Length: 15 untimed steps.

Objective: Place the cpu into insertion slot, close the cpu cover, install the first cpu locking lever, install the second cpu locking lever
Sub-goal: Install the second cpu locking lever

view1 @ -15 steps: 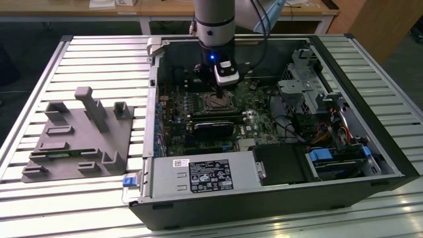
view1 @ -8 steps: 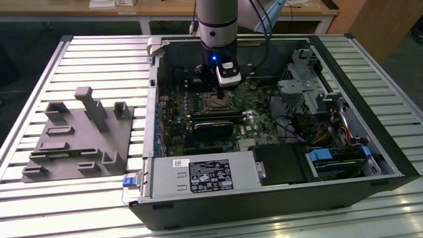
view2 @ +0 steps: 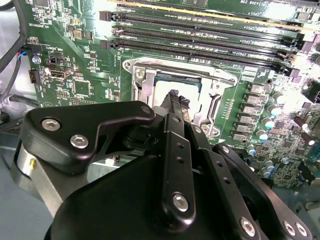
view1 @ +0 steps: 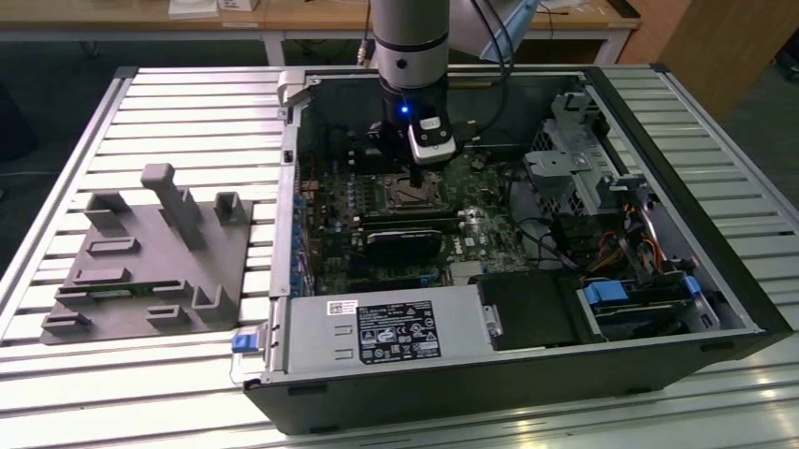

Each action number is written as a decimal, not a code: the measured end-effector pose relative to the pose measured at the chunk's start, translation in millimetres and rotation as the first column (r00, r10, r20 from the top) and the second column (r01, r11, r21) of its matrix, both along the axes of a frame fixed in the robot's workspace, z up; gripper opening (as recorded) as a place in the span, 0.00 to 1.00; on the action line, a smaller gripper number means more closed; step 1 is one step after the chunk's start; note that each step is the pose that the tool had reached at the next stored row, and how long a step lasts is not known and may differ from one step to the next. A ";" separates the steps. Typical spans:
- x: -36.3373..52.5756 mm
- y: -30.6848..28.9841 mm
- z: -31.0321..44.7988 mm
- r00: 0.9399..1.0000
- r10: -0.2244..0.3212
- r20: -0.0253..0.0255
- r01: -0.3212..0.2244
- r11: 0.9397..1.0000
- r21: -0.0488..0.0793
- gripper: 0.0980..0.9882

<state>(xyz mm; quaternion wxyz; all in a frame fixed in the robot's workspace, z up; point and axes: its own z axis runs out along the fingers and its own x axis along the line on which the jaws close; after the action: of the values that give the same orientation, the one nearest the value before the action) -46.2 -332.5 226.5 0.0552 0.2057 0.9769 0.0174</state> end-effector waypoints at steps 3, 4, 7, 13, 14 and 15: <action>0.0 0.0 0.0 1.000 0.000 0.000 0.000 1.000 0.000 0.01; 0.0 0.0 0.5 1.000 0.000 0.000 0.000 1.000 0.000 0.01; 0.0 0.0 3.7 1.000 0.000 0.000 0.000 1.000 0.000 0.01; 0.0 0.0 11.4 1.000 0.000 0.000 0.000 1.000 0.000 0.01; 0.0 0.0 12.7 1.000 0.000 0.000 0.000 1.000 0.000 0.01; 0.0 0.0 13.6 1.000 0.000 0.000 0.000 1.000 0.000 0.01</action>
<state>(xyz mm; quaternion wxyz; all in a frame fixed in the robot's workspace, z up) -46.2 -332.5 240.1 0.0552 0.2057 0.9769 0.0174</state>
